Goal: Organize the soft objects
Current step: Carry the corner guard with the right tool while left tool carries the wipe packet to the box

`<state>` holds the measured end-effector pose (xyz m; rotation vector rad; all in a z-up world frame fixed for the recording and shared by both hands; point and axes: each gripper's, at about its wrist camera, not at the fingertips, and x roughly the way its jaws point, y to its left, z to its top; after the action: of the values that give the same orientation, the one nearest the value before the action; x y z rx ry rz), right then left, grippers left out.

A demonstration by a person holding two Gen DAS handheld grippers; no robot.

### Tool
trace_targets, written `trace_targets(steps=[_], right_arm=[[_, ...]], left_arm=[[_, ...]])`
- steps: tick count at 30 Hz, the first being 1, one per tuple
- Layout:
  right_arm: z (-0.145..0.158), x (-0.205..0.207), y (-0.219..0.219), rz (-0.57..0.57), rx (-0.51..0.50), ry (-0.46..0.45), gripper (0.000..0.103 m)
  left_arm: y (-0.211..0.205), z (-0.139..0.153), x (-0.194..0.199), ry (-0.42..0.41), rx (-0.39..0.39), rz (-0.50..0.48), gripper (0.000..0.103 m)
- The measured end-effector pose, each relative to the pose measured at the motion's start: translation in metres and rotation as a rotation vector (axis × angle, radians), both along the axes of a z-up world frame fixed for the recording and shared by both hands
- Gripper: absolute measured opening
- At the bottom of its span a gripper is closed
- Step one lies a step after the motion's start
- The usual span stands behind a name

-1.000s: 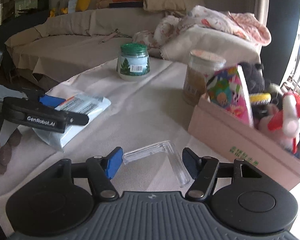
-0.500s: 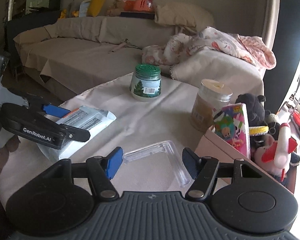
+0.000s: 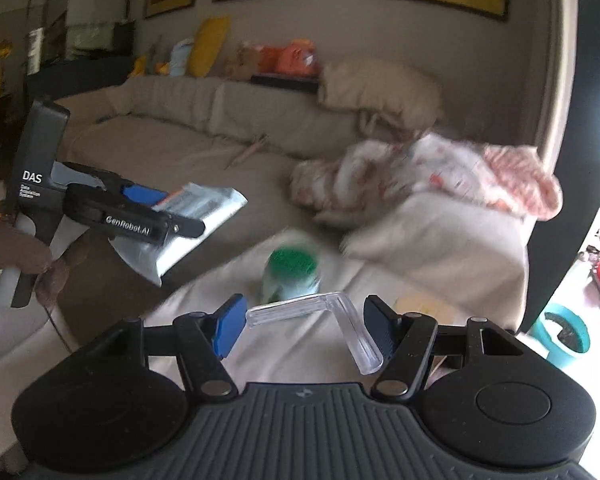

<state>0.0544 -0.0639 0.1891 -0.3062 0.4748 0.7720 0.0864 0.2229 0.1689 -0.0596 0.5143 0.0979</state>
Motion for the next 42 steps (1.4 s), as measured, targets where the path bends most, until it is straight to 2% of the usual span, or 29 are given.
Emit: trace_targets(steps=[7,11,15,19,22,27,32,36,40,42], right_arm=[[0.039,0.069,0.006,-0.130,0.025,0.035,0.065],[0.047,0.102,-0.002,-0.204,0.029,0.054,0.065],[0.048,0.128,-0.012,-0.262,0.013,0.067,0.065],[0.039,0.149,-0.023,-0.298,0.005,0.116,0.065],[0.031,0.159,-0.033,-0.312,0.003,0.143,0.065],[0.018,0.172,-0.054,-0.368,0.017,0.164,0.065],[0.005,0.168,-0.081,-0.399,0.028,0.173,0.065],[0.000,0.159,-0.108,-0.414,0.078,0.199,0.065],[-0.001,0.148,-0.130,-0.443,0.100,0.162,0.065],[-0.002,0.147,-0.144,-0.462,0.120,0.173,0.065]], left_arm=[[0.024,0.019,0.071,0.001,-0.082,-0.024,0.082],[0.019,0.011,0.098,0.018,-0.070,-0.038,0.082],[0.009,-0.003,0.116,0.064,-0.142,-0.090,0.082],[-0.013,-0.014,0.123,0.115,-0.198,-0.183,0.082],[-0.041,-0.019,0.129,0.143,-0.193,-0.245,0.082],[-0.086,-0.013,0.138,0.129,-0.188,-0.327,0.082],[-0.124,-0.007,0.141,0.131,-0.193,-0.385,0.082],[-0.155,-0.007,0.137,0.147,-0.199,-0.440,0.082],[-0.188,-0.009,0.130,0.166,-0.198,-0.498,0.082],[-0.202,-0.011,0.129,0.177,-0.197,-0.523,0.082]])
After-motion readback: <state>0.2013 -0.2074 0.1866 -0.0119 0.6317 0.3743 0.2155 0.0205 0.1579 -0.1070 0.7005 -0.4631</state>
